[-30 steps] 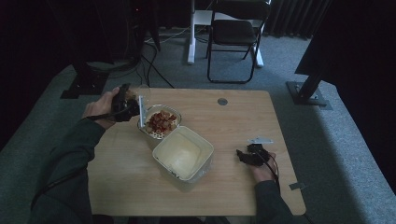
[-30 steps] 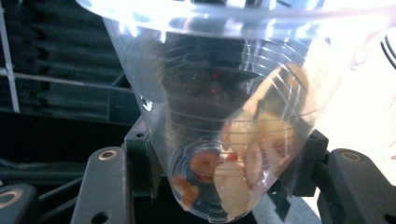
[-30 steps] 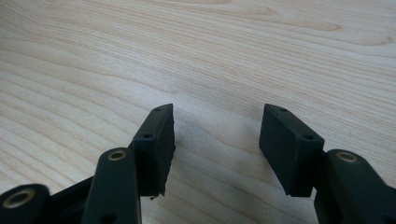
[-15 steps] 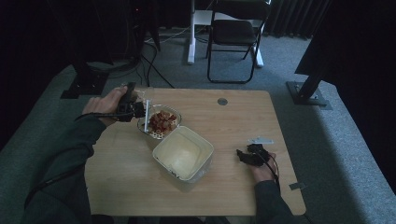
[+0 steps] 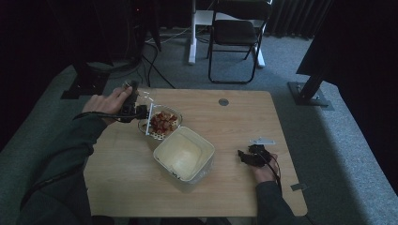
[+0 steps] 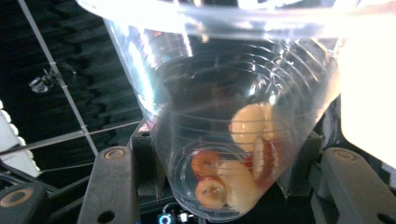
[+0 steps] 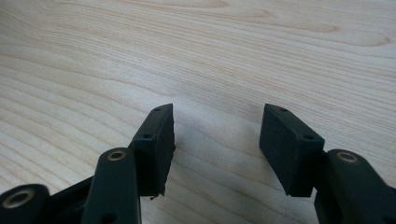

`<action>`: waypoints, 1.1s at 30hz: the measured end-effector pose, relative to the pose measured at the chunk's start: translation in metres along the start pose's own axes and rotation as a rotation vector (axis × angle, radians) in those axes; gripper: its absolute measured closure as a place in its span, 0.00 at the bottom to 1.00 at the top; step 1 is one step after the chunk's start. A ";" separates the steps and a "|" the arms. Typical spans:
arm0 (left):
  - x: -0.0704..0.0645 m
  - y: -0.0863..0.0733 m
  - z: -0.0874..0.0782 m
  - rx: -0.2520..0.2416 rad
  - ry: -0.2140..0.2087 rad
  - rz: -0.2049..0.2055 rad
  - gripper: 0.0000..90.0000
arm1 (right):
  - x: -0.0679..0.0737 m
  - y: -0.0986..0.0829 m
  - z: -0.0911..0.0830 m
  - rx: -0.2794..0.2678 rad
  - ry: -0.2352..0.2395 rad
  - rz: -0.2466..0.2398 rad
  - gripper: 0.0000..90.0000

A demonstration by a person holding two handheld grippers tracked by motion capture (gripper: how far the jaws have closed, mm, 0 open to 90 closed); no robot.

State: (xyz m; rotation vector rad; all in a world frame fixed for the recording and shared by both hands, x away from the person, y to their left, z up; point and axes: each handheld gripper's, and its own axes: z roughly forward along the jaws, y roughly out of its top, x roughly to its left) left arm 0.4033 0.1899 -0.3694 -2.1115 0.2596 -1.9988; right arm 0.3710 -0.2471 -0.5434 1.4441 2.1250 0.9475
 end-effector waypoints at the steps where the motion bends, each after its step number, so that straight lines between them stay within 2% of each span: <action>1: 0.000 0.001 -0.001 -0.002 0.006 0.003 0.51 | 0.000 0.000 0.000 0.000 0.000 0.001 0.50; 17: 0.002 0.002 0.002 0.005 0.011 -0.003 0.52 | -0.001 0.000 0.000 -0.002 0.004 0.006 0.50; 18: 0.002 0.003 0.000 -0.005 0.013 -0.005 0.52 | -0.001 0.000 0.000 -0.002 0.003 0.006 0.49; 19: 0.003 0.003 0.000 -0.009 0.008 -0.026 0.52 | -0.001 0.000 0.000 -0.002 0.004 0.005 0.50; 21: 0.004 0.002 0.001 -0.001 0.031 -0.033 0.52 | -0.001 0.000 0.000 -0.003 0.004 0.007 0.50; 22: 0.006 0.001 0.001 -0.002 0.016 -0.048 0.53 | -0.001 0.000 0.000 -0.003 0.004 0.007 0.50; 25: 0.004 0.003 0.000 -0.006 0.016 -0.016 0.53 | -0.001 0.000 0.000 -0.003 0.003 0.007 0.49; 26: 0.004 0.005 -0.002 -0.022 0.025 -0.004 0.53 | -0.001 0.000 0.000 -0.003 0.003 0.008 0.49; 27: 0.004 0.005 -0.001 -0.019 0.014 -0.012 0.53 | -0.001 0.000 0.000 -0.004 0.004 0.008 0.50; 28: 0.004 0.006 0.000 -0.007 0.026 0.008 0.53 | -0.001 0.000 0.000 -0.004 0.004 0.008 0.49; 30: 0.005 0.007 -0.001 -0.014 0.020 0.007 0.53 | -0.001 0.000 0.000 -0.003 0.003 0.009 0.49; 31: 0.004 0.008 -0.003 -0.027 0.040 0.025 0.53 | -0.001 0.000 0.000 -0.003 0.003 0.008 0.49; 32: 0.005 0.009 -0.003 -0.037 0.017 0.005 0.53 | -0.001 -0.001 0.000 -0.005 0.004 0.008 0.49; 33: 0.005 0.009 -0.002 -0.016 0.024 0.026 0.53 | -0.001 -0.001 0.000 -0.005 0.006 0.009 0.49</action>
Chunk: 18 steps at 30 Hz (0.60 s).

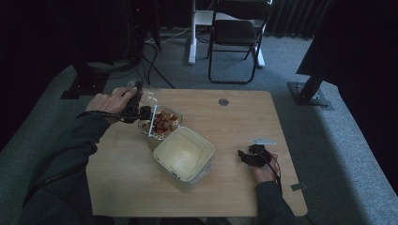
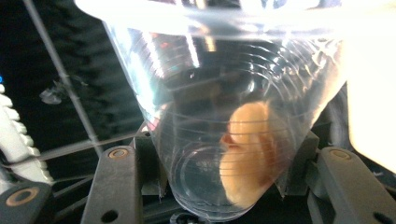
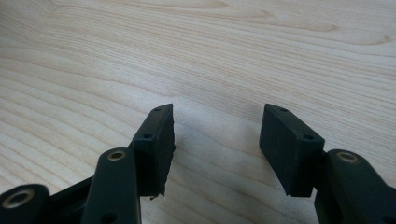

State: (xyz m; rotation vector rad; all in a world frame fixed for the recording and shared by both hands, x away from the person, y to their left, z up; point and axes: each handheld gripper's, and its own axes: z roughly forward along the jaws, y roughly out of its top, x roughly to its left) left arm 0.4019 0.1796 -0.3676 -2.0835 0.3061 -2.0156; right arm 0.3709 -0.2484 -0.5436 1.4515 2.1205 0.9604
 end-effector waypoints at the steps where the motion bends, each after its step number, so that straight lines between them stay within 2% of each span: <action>1: 0.000 0.000 0.000 -0.014 -0.001 0.004 0.53 | 0.000 0.000 0.000 0.000 0.000 0.000 0.49; 2: 0.000 0.001 0.001 0.003 0.000 0.020 0.53 | 0.000 0.000 0.000 0.000 0.000 0.001 0.49; 3: 0.000 0.001 0.000 -0.014 0.005 0.018 0.53 | 0.000 0.000 0.000 0.000 -0.002 0.000 0.49; 4: 0.002 0.002 0.000 -0.016 -0.012 -0.001 0.53 | 0.000 0.000 0.000 0.000 -0.001 0.000 0.49; 5: 0.001 0.002 0.000 -0.003 0.000 0.010 0.53 | 0.000 0.000 0.000 0.001 -0.001 0.001 0.49; 6: 0.001 0.003 -0.002 -0.018 0.017 0.023 0.53 | 0.000 0.000 0.000 0.000 0.000 0.000 0.49; 7: 0.002 0.002 -0.001 -0.016 -0.011 -0.007 0.54 | 0.000 0.000 0.000 0.000 0.000 0.002 0.49; 8: 0.000 0.002 0.000 0.004 0.014 0.036 0.54 | 0.000 0.000 0.000 0.000 0.000 0.002 0.49; 9: 0.001 0.003 -0.003 -0.028 -0.001 0.011 0.54 | 0.000 0.000 0.000 0.000 -0.001 0.002 0.49; 10: 0.001 0.003 -0.002 -0.013 -0.012 0.005 0.55 | 0.000 0.000 0.000 0.000 -0.001 0.002 0.49; 11: -0.001 0.003 -0.002 -0.006 0.010 0.037 0.55 | 0.000 0.000 0.000 0.000 -0.001 0.001 0.49; 12: 0.000 0.003 -0.003 -0.025 -0.015 0.006 0.55 | 0.000 0.000 0.000 0.000 0.000 0.003 0.49; 13: -0.001 0.002 0.000 0.005 -0.009 0.028 0.55 | 0.000 0.000 0.000 0.000 0.000 0.004 0.49; 14: -0.002 0.001 0.000 0.002 -0.011 0.030 0.55 | 0.000 0.000 0.000 -0.001 0.000 0.005 0.49; 15: -0.002 0.001 0.000 -0.003 -0.016 0.014 0.55 | 0.000 0.000 0.000 -0.001 0.000 0.006 0.49; 16: -0.003 0.001 0.000 0.002 -0.001 0.031 0.55 | 0.000 0.000 0.000 0.000 0.000 0.003 0.49; 17: -0.002 0.000 -0.001 -0.005 -0.012 0.013 0.55 | 0.000 0.000 0.000 -0.001 0.000 0.005 0.49; 18: -0.003 0.000 0.000 0.008 -0.008 0.025 0.55 | 0.000 0.000 0.000 -0.001 0.001 0.006 0.49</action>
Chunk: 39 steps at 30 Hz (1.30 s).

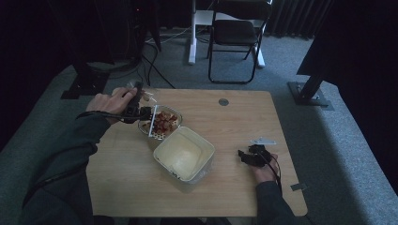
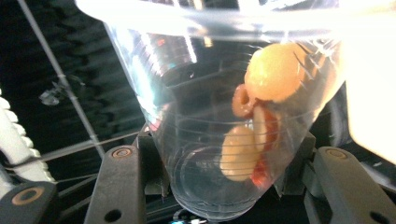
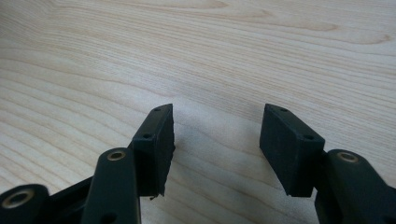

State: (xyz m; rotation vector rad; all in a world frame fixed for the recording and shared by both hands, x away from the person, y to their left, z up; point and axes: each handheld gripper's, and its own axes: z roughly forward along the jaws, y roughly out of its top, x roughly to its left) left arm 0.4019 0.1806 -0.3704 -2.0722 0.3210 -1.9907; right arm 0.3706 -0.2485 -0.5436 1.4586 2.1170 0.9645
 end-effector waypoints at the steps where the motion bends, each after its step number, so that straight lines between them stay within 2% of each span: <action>1: 0.000 0.000 -0.002 -0.015 0.013 0.005 0.55 | 0.000 0.000 0.000 -0.001 0.000 -0.001 0.49; 2: 0.001 0.000 -0.003 -0.014 -0.002 -0.016 0.55 | 0.000 0.000 0.000 0.000 0.000 0.000 0.49; 3: 0.000 0.000 -0.001 -0.005 0.015 0.004 0.55 | 0.000 0.000 0.000 -0.001 -0.001 0.000 0.49; 4: 0.001 0.001 -0.004 -0.020 0.015 0.001 0.55 | 0.000 0.000 0.000 -0.002 -0.001 -0.002 0.49; 5: 0.002 0.001 -0.002 -0.004 -0.005 -0.014 0.55 | 0.000 0.000 0.000 0.000 -0.002 -0.002 0.49; 6: 0.001 0.001 -0.002 -0.001 0.012 0.004 0.55 | 0.000 0.000 0.000 -0.001 -0.002 -0.002 0.49; 7: 0.003 0.001 -0.003 -0.030 -0.007 -0.042 0.55 | 0.000 0.000 0.000 -0.001 -0.001 -0.001 0.49; 8: 0.003 0.001 -0.001 0.000 0.002 -0.022 0.56 | 0.000 0.000 0.000 0.000 -0.001 0.000 0.49; 9: 0.003 0.002 -0.001 -0.006 0.007 -0.017 0.56 | 0.000 0.000 0.000 -0.002 -0.001 -0.002 0.49; 10: 0.004 0.002 -0.003 -0.018 -0.006 -0.037 0.56 | 0.000 0.000 0.000 -0.001 0.000 0.000 0.49; 11: 0.002 0.002 -0.001 -0.002 0.008 -0.013 0.56 | 0.000 0.000 0.000 -0.001 0.001 0.002 0.49; 12: 0.003 0.002 -0.003 -0.020 0.006 -0.028 0.56 | 0.000 0.000 0.000 -0.002 0.001 0.002 0.49; 13: 0.003 0.002 -0.001 -0.001 -0.002 -0.033 0.57 | 0.000 0.000 0.000 -0.001 0.001 0.002 0.49; 15: 0.003 0.002 -0.002 -0.010 -0.009 -0.047 0.56 | 0.000 0.000 0.000 -0.002 0.000 0.000 0.49; 16: 0.001 0.001 0.001 0.014 -0.001 -0.023 0.57 | 0.000 0.000 0.000 -0.001 0.001 0.001 0.49; 17: 0.001 0.002 -0.002 -0.010 -0.002 -0.037 0.57 | 0.000 0.000 0.000 -0.002 0.001 0.000 0.49; 18: 0.001 0.003 -0.002 -0.008 -0.013 -0.044 0.57 | 0.000 0.000 0.000 0.000 0.002 0.001 0.49; 19: -0.001 0.002 0.000 0.005 -0.006 -0.028 0.57 | 0.000 0.000 0.000 0.000 0.003 0.000 0.49; 20: 0.000 0.003 -0.002 -0.016 -0.010 -0.049 0.57 | 0.000 0.000 0.000 -0.001 0.004 0.002 0.49; 22: 0.000 0.004 -0.002 -0.010 0.002 -0.048 0.57 | 0.000 0.000 0.000 0.001 0.003 0.000 0.49; 23: 0.001 0.004 -0.003 -0.023 -0.010 -0.074 0.57 | 0.000 0.000 0.000 0.000 0.001 0.001 0.49; 24: 0.001 0.003 -0.001 -0.002 0.002 -0.057 0.57 | 0.000 0.000 0.000 0.000 0.001 0.001 0.49; 25: 0.002 0.004 -0.003 -0.020 0.002 -0.060 0.57 | 0.000 0.000 0.000 -0.001 0.001 -0.001 0.49; 26: 0.004 0.004 -0.003 -0.018 -0.012 -0.085 0.57 | 0.000 0.000 0.000 0.001 0.002 0.001 0.49; 27: 0.002 0.003 0.000 0.004 0.000 -0.057 0.57 | 0.000 0.000 0.000 0.000 0.002 0.002 0.49; 28: 0.003 0.004 -0.003 -0.021 -0.006 -0.069 0.57 | 0.000 0.000 0.000 -0.002 0.002 0.002 0.49; 29: 0.003 0.004 -0.002 -0.016 -0.011 -0.076 0.57 | 0.000 0.000 0.000 -0.001 0.002 0.002 0.49; 30: 0.001 0.004 -0.001 -0.003 -0.004 -0.062 0.57 | 0.000 0.000 0.000 -0.001 0.002 0.000 0.49; 31: 0.002 0.004 -0.004 -0.026 -0.014 -0.079 0.57 | 0.000 0.000 0.000 -0.002 0.002 0.001 0.49; 33: -0.001 0.003 -0.002 -0.006 -0.014 -0.074 0.57 | 0.000 0.000 0.000 -0.001 0.003 0.001 0.49; 34: -0.001 0.003 -0.003 -0.022 -0.020 -0.092 0.57 | 0.000 0.000 0.000 -0.001 0.003 0.003 0.49; 36: -0.003 0.002 -0.003 -0.009 -0.010 -0.074 0.57 | 0.000 0.000 0.000 -0.001 0.001 0.001 0.49; 37: -0.003 0.002 -0.003 -0.021 -0.022 -0.094 0.57 | 0.000 0.000 0.000 -0.001 0.002 0.002 0.49; 38: -0.004 0.002 -0.002 -0.004 -0.018 -0.079 0.57 | 0.000 0.000 0.000 -0.001 0.002 0.001 0.49; 39: -0.005 0.001 -0.003 -0.013 -0.012 -0.081 0.57 | 0.000 0.000 0.000 -0.002 0.002 0.002 0.49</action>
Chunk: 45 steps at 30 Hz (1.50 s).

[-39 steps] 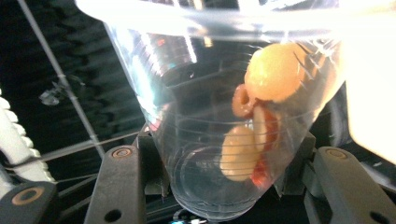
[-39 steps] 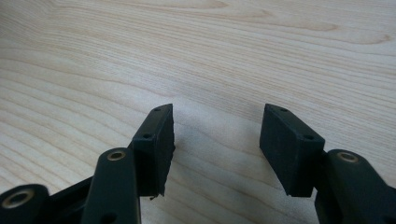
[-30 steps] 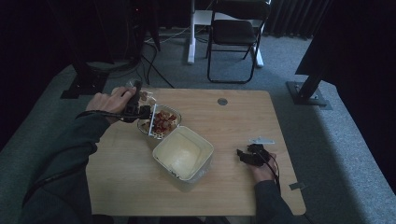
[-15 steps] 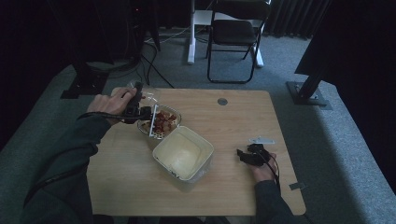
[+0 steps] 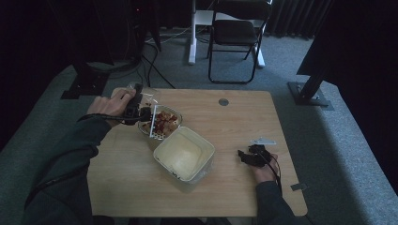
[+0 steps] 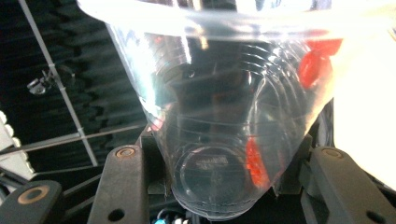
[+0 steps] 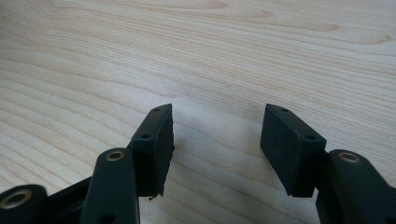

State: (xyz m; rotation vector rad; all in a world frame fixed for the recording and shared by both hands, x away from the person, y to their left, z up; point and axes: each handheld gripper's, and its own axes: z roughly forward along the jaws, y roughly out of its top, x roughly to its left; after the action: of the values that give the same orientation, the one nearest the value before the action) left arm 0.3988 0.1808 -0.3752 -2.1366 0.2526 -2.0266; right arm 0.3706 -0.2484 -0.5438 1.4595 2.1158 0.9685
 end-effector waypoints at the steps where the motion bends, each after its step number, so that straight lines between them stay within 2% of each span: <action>1: 0.001 -0.001 0.000 -0.003 -0.006 -0.018 0.57 | 0.000 0.000 0.000 0.000 -0.001 0.001 0.49; 2: 0.000 -0.001 0.001 0.014 -0.002 -0.005 0.57 | 0.000 0.000 0.000 0.000 -0.002 -0.003 0.49; 4: 0.001 -0.002 -0.001 -0.006 -0.006 -0.034 0.57 | 0.000 0.000 0.000 0.000 -0.002 -0.003 0.49; 7: -0.002 -0.004 0.000 0.006 -0.013 -0.037 0.57 | 0.001 0.000 0.000 0.000 -0.002 -0.002 0.48; 10: -0.005 -0.006 0.001 0.012 -0.013 -0.025 0.57 | 0.001 0.000 0.000 0.000 -0.003 -0.003 0.48; 13: -0.004 -0.007 0.001 0.021 0.000 -0.021 0.57 | 0.001 0.000 0.000 -0.001 -0.002 -0.002 0.48; 14: -0.003 -0.006 -0.002 0.007 0.013 -0.020 0.57 | 0.001 0.000 0.000 0.000 -0.003 -0.003 0.48; 15: 0.000 -0.007 -0.001 0.005 -0.006 -0.053 0.57 | 0.001 0.000 0.000 0.000 -0.004 -0.004 0.48; 16: -0.001 -0.008 0.001 0.027 0.008 -0.030 0.57 | 0.001 0.000 0.000 -0.001 -0.004 -0.004 0.48; 17: -0.001 -0.008 0.001 0.013 -0.009 -0.044 0.58 | 0.001 0.000 0.000 -0.001 -0.004 -0.005 0.48; 18: -0.003 -0.008 0.003 0.030 -0.010 -0.033 0.58 | 0.001 0.000 0.000 0.001 -0.004 -0.004 0.48; 19: -0.004 -0.007 0.001 0.019 -0.011 -0.026 0.58 | 0.001 0.000 0.000 0.000 -0.006 -0.006 0.48; 20: -0.004 -0.008 0.002 0.020 -0.027 -0.046 0.58 | 0.001 -0.001 0.000 0.000 -0.006 -0.007 0.48; 21: -0.007 -0.008 0.003 0.034 -0.014 -0.020 0.58 | 0.001 -0.001 0.000 0.000 -0.005 -0.007 0.48; 22: -0.007 -0.008 0.002 0.010 -0.033 -0.048 0.58 | 0.001 -0.001 0.000 0.000 -0.003 -0.006 0.48; 23: -0.008 -0.009 0.005 0.035 -0.029 -0.041 0.59 | 0.001 0.000 0.000 0.000 -0.001 -0.002 0.48; 24: -0.009 -0.009 0.003 0.021 -0.020 -0.029 0.59 | 0.001 -0.001 0.000 -0.001 -0.002 -0.004 0.48; 25: -0.006 -0.009 0.002 0.011 -0.041 -0.056 0.59 | 0.001 -0.001 0.000 -0.001 -0.003 -0.003 0.48; 26: -0.008 -0.010 0.004 0.042 -0.024 -0.030 0.59 | 0.001 -0.001 0.000 -0.001 -0.004 -0.004 0.48; 27: -0.007 -0.010 0.002 0.016 -0.033 -0.051 0.59 | 0.001 -0.001 0.000 -0.003 -0.004 -0.006 0.48; 29: -0.006 -0.011 0.003 0.036 -0.020 -0.037 0.59 | 0.001 0.000 0.000 -0.002 -0.005 -0.005 0.48; 30: -0.004 -0.011 0.000 0.012 -0.021 -0.063 0.59 | 0.001 -0.001 0.000 -0.003 -0.006 -0.006 0.48; 31: -0.004 -0.012 0.003 0.039 -0.020 -0.054 0.59 | 0.001 -0.001 0.000 -0.002 -0.007 -0.007 0.48; 32: -0.004 -0.012 0.002 0.035 -0.017 -0.044 0.59 | 0.001 0.000 0.000 -0.002 -0.009 -0.010 0.48; 33: -0.002 -0.011 0.000 0.016 -0.027 -0.066 0.60 | 0.001 0.000 0.000 -0.001 -0.010 -0.009 0.48; 34: -0.004 -0.011 0.004 0.046 -0.028 -0.051 0.60 | 0.002 -0.001 0.000 -0.001 -0.011 -0.010 0.48; 35: -0.003 -0.009 0.001 0.021 -0.035 -0.063 0.60 | 0.002 -0.001 0.000 -0.003 -0.013 -0.011 0.48; 36: -0.001 -0.008 0.002 0.018 -0.058 -0.087 0.60 | 0.002 -0.001 0.000 -0.003 -0.014 -0.010 0.48; 37: -0.002 -0.008 0.005 0.040 -0.048 -0.073 0.60 | 0.002 -0.001 0.001 -0.003 -0.014 -0.012 0.48; 39: -0.001 -0.005 0.005 0.023 -0.071 -0.096 0.60 | 0.002 -0.001 0.001 -0.004 -0.014 -0.011 0.48; 41: -0.002 -0.005 0.007 0.032 -0.079 -0.098 0.59 | 0.002 -0.001 0.001 -0.004 -0.015 -0.013 0.48; 44: -0.003 -0.003 0.008 0.017 -0.133 -0.172 0.58 | 0.002 -0.001 0.001 -0.005 -0.013 -0.014 0.48; 45: -0.002 -0.003 0.009 0.012 -0.161 -0.217 0.58 | 0.002 -0.001 0.001 -0.006 -0.013 -0.014 0.48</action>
State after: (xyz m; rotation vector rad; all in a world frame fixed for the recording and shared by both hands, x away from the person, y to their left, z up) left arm 0.4082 0.1847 -0.3770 -2.3953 -0.0151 -1.9415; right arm 0.3696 -0.2465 -0.5448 1.4427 2.1090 0.9571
